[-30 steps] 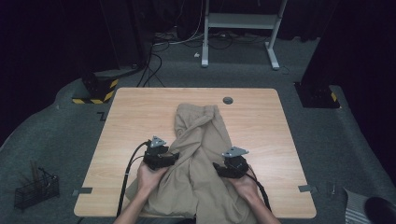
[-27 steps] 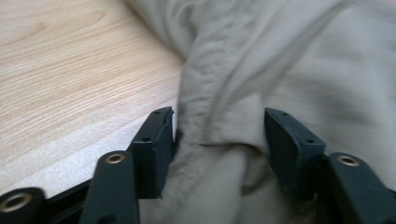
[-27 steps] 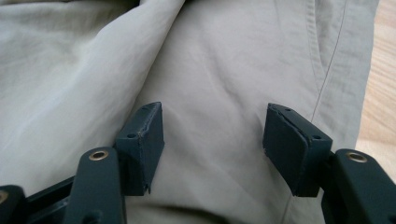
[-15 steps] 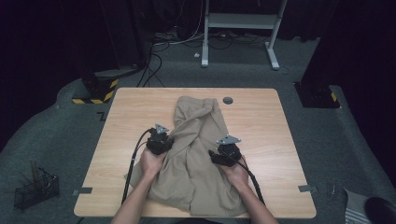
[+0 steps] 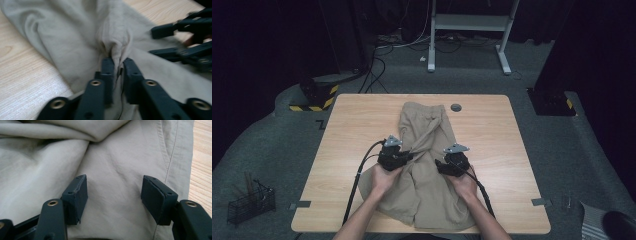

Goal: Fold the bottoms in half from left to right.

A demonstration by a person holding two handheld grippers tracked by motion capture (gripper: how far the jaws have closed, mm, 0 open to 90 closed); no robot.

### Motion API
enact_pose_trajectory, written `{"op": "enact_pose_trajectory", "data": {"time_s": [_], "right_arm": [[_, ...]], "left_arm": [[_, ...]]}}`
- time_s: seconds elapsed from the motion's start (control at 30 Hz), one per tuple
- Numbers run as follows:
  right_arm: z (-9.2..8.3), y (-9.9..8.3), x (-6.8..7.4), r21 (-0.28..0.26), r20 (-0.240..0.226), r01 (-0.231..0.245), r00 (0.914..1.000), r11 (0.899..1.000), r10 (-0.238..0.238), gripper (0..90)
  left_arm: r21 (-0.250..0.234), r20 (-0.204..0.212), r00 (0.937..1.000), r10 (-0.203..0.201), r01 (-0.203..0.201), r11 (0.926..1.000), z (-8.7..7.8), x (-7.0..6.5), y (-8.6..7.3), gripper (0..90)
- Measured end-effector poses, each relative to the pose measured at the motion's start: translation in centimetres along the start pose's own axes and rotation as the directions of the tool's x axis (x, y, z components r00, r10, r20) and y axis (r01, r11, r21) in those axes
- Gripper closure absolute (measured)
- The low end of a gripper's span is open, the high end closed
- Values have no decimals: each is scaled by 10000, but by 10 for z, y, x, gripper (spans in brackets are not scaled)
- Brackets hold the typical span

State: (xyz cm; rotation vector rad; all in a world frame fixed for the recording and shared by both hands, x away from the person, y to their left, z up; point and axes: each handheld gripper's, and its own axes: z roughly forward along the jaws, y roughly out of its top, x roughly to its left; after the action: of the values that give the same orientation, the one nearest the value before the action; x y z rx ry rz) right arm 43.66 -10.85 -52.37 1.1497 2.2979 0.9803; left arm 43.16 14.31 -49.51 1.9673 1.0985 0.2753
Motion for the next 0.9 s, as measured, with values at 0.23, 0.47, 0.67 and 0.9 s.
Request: {"op": "enact_pose_trajectory", "data": {"time_s": [0.23, 0.47, 0.67, 0.9], "right_arm": [[-19, -6, -3, -290, -371, -193, 9991, 9994, 183, 383], [-43, -16, 4, -518, -696, 289, 9970, 9982, -325, 385], [-37, -26, 8, -35, -745, 415, 9964, 9991, -416, 385], [-26, -24, 9, 35, -537, 341, 9980, 9994, -338, 381]], "left_arm": [[-847, -755, 9971, -65, 1, 9964, -43, 8, -7, 493], [-512, -1228, 9893, -789, 731, 9960, -65, 29, -43, 421], [82, -1862, 9787, -866, 897, 9959, -48, 34, -64, 417], [-107, -2995, 9541, -75, 45, 9999, -37, 35, -62, 495]]}}
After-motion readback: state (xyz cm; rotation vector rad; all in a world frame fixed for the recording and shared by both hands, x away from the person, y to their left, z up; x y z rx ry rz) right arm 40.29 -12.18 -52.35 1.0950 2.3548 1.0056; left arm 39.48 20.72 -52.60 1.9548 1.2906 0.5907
